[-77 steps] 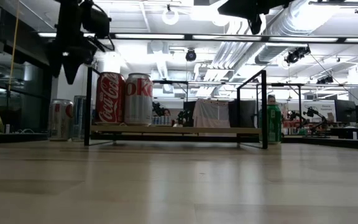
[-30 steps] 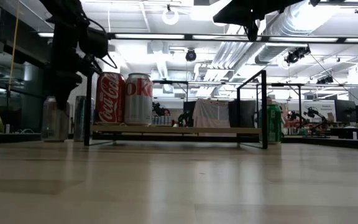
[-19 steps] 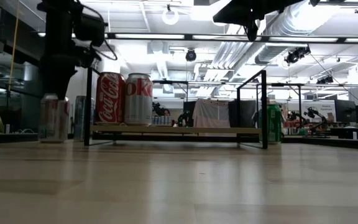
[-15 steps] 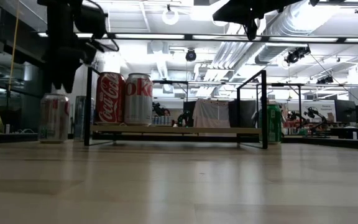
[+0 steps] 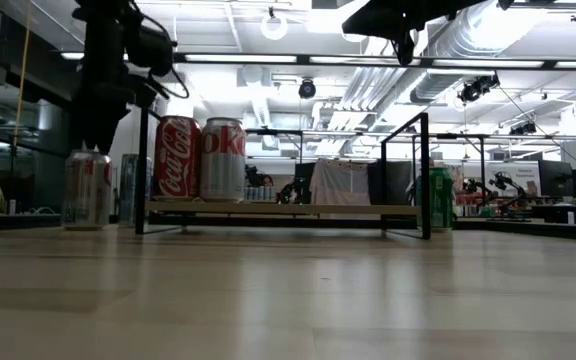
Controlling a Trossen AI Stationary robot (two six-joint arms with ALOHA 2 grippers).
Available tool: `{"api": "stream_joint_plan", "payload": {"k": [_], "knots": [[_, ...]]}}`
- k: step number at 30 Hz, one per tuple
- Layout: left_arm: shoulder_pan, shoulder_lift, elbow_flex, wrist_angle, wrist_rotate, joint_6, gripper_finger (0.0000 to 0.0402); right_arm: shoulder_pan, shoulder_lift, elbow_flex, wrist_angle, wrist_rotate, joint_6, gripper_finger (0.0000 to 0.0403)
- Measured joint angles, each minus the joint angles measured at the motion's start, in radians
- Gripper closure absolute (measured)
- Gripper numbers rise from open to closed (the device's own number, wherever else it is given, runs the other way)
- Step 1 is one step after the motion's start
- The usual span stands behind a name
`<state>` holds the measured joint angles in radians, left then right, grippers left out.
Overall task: Place canned beverage on shelf
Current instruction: Put the top silver soda can on the shelf aligned with the other silver soda can
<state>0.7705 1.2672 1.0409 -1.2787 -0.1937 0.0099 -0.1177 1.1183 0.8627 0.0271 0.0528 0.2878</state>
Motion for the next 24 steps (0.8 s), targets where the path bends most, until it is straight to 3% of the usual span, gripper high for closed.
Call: {"api": "stream_joint_plan", "payload": {"k": [11,24], "knots": [[0.084,0.114,0.0,-0.003,0.1,0.072,0.0058,0.0,0.0,0.0,-0.001,0.0,0.0,0.0402],[0.091,0.14,-0.093,0.013,0.103,0.047,0.0065,0.0,0.0,0.0,-0.001,0.0,0.0,0.0402]]}}
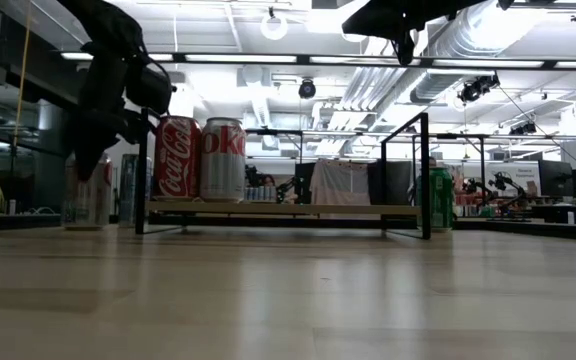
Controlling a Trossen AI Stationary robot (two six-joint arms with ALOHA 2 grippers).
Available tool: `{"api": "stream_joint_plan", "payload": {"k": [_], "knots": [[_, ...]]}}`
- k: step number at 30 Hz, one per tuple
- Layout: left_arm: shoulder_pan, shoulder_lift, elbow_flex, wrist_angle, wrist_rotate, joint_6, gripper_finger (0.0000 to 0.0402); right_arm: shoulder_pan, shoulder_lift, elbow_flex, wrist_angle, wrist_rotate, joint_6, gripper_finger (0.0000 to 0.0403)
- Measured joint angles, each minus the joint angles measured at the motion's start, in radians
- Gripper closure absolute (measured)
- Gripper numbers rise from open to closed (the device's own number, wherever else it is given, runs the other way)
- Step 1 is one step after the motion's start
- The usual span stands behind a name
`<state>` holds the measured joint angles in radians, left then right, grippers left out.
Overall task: Place canned beverage on shelf
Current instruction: Put the top silver soda can on the shelf aligned with the other silver soda can
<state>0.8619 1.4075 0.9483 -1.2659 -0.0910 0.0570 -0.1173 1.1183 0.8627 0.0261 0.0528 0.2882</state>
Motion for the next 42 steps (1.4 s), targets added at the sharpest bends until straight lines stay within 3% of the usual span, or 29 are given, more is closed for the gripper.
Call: {"api": "stream_joint_plan", "payload": {"k": [14,18,30,35,38,42], "knots": [[0.0,-0.014,-0.019,0.065,0.002,-0.03,0.0178,0.0,0.0,0.0,0.0,0.0,0.022,0.0402],[0.0,-0.032,-0.007,0.043,-0.001,-0.035,0.0181,0.0,0.0,0.0,0.0,0.0,0.021,0.0402],[-0.021,-0.194,0.279,-0.172,-0.024,-0.122,0.0185,0.0,0.056,0.0,0.012,0.0,0.027,0.0402],[-0.068,-0.245,0.447,-0.235,0.019,-0.147,0.0185,0.0,0.072,0.0,0.154,-0.019,0.027,0.0397],[-0.117,-0.274,0.542,-0.243,0.066,-0.179,0.0185,0.0,0.071,0.0,0.249,-0.025,0.029,0.0367],[-0.218,-0.287,0.647,-0.218,0.118,-0.226,0.0185,0.001,0.078,0.073,0.263,-0.058,0.053,0.0286]]}}
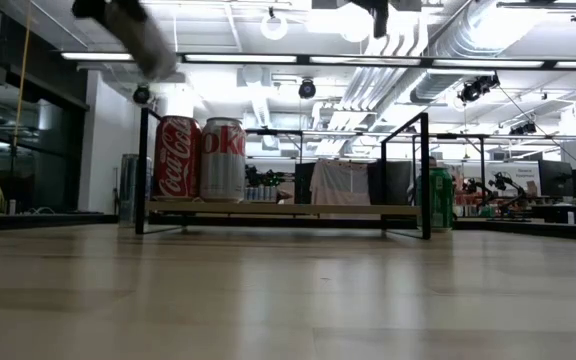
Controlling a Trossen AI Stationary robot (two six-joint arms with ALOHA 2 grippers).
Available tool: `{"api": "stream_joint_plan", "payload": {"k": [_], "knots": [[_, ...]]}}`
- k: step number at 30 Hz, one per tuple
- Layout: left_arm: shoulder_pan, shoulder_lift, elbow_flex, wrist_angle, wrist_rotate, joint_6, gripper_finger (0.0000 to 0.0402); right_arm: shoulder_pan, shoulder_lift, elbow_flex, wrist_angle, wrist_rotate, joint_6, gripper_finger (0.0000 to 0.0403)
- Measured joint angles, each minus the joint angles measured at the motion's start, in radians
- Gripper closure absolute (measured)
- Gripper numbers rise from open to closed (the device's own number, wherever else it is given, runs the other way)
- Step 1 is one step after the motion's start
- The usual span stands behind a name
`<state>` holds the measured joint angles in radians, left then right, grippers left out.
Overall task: Place canned beverage on shelf
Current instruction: Put the top silver soda can on the shelf aligned with the other silver soda can
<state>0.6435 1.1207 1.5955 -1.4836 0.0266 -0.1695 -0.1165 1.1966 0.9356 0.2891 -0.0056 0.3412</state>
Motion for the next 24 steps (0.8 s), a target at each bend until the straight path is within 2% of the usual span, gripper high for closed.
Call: {"api": "stream_joint_plan", "payload": {"k": [6,10,14,18,21,24], "knots": [[-0.224,0.034,0.048,0.159,0.02,-0.046,0.0185,0.025,0.079,0.232,-0.209,-0.009,-0.053,0.0132],[-0.384,0.084,0.048,0.277,-0.009,0.033,0.0185,0.028,0.163,0.42,-0.462,-0.024,-0.092,0.0069],[-0.536,0.146,0.048,0.39,-0.053,0.205,0.0185,0.017,0.243,0.591,-0.693,-0.157,-0.138,0.0051],[-0.664,0.206,0.048,0.443,-0.137,0.422,0.0185,0.005,0.305,0.701,-0.832,-0.305,-0.165,0.005],[-0.75,0.25,0.048,0.437,-0.25,0.582,0.0185,-0.012,0.332,0.743,-0.876,-0.369,-0.162,0.005],[-0.825,0.293,0.048,0.444,-0.423,0.732,0.0185,-0.027,0.357,0.754,-0.895,-0.433,-0.151,0.005]]}}
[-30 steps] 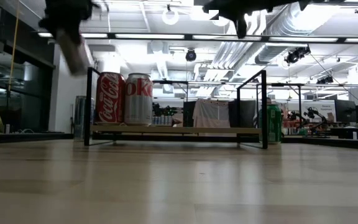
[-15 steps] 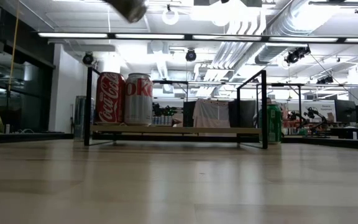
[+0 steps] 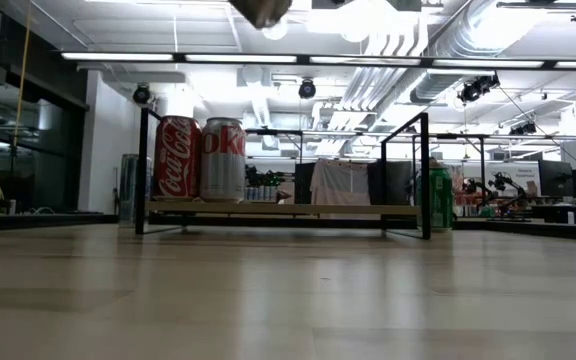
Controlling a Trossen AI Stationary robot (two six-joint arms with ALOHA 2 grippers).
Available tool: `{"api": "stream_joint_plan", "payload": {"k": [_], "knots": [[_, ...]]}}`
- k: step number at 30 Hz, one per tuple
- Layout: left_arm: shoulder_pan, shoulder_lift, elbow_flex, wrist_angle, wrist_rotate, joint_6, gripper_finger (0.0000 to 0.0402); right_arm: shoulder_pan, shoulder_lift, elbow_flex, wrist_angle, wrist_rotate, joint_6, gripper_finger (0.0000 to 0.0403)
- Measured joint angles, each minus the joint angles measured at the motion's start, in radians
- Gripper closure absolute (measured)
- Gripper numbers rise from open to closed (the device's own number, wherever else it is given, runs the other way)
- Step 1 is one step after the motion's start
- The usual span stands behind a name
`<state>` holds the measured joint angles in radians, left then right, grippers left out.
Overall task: Place canned beverage on shelf
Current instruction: Put the top silver soda can on the shelf aligned with the other silver soda can
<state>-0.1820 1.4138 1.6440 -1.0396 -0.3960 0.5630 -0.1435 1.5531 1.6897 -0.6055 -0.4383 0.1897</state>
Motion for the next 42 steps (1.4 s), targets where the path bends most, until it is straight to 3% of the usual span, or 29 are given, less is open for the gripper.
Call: {"api": "stream_joint_plan", "payload": {"k": [3,6,14,29,34,39,42], "knots": [[-0.058,0.043,0.0,0.012,-0.167,0.131,0.0185,-0.008,0.032,-0.001,-0.007,-0.046,0.034,0.005],[-0.093,0.086,0.0,0.031,-0.245,0.219,0.0175,-0.007,0.07,-0.001,-0.003,-0.074,0.036,0.005],[-0.116,0.161,0.0,0.079,-0.225,0.26,0.0184,0.022,0.152,-0.002,0.01,-0.108,-0.013,0.005],[-0.115,0.165,0.0,0.164,-0.18,0.303,0.0176,0.063,0.193,-0.002,-0.006,-0.216,-0.065,0.0053],[-0.115,0.165,0.0,0.18,-0.182,0.304,0.0172,0.064,0.193,-0.002,-0.033,-0.243,-0.069,0.0072],[-0.115,0.165,0.0,0.18,-0.186,0.303,0.0171,0.065,0.193,-0.002,-0.039,-0.259,-0.075,0.0119],[-0.114,0.165,0.0,0.181,-0.181,0.297,0.017,0.065,0.193,-0.002,-0.047,-0.263,-0.086,0.0119]]}}
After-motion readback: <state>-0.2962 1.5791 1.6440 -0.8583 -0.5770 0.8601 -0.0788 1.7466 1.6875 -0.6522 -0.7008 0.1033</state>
